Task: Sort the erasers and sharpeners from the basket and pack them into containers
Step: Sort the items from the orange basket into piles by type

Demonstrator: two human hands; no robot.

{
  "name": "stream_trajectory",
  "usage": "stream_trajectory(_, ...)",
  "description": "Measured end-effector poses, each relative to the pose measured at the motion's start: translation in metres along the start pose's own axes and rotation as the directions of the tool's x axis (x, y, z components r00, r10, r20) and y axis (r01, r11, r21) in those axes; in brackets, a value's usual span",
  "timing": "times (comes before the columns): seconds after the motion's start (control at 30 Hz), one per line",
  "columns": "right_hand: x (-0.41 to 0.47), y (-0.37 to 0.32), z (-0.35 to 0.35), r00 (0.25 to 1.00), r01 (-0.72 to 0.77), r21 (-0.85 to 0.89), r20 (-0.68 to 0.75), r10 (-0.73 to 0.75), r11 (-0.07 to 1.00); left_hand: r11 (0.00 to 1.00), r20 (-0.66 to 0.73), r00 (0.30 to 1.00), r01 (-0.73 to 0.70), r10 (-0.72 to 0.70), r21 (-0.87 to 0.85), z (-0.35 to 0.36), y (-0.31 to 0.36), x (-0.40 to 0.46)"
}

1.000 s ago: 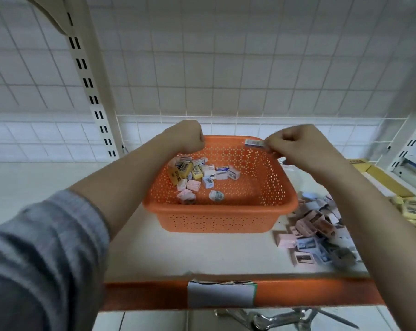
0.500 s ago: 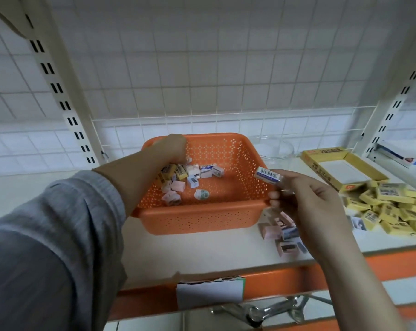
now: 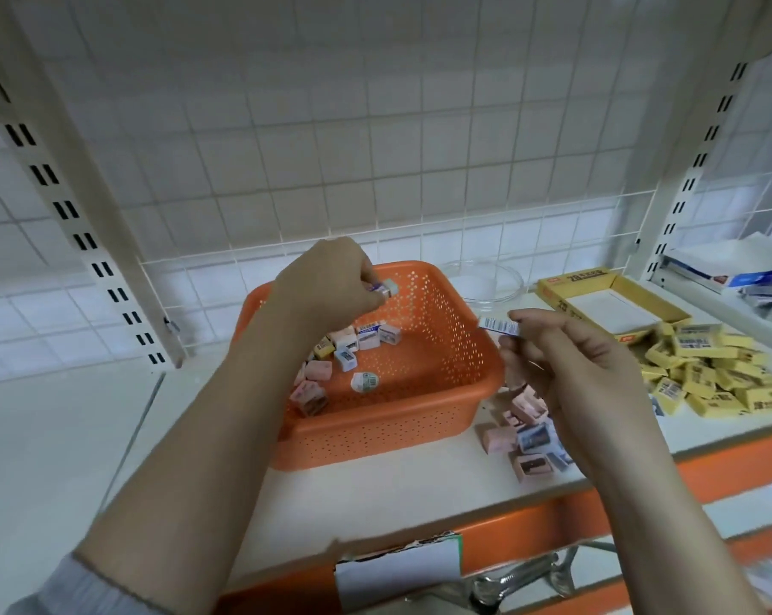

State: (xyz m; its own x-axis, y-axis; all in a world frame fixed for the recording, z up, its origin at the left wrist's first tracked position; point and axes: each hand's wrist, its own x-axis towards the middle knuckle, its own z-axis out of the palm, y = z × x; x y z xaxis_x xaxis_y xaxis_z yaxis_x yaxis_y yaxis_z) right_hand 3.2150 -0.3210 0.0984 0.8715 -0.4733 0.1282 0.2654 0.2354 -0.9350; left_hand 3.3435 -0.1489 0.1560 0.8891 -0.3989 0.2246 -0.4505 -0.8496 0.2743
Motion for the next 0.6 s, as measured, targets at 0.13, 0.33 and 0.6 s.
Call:
stream_trajectory(0.13, 0.005, -0.007, -0.029, 0.993, 0.115, -0.137, -0.007, -0.117, 0.984, 0.986, -0.112, 0.993, -0.053, 0.036, -0.156, 0.009, 0.034, -0.03)
stream_trajectory(0.33, 0.018, -0.022, -0.121, 0.966, 0.176, -0.252, -0.14, -0.215, 0.952, 0.971, -0.173, 0.98, -0.13, 0.096, -0.2, 0.047, 0.111, -0.033)
stream_trajectory(0.6, 0.056, -0.068, -0.295, 0.942, 0.18, -0.426, -0.185, -0.28, 0.887, 0.941, -0.257, 0.967, -0.094, 0.008, -0.324, 0.123, 0.266, -0.035)
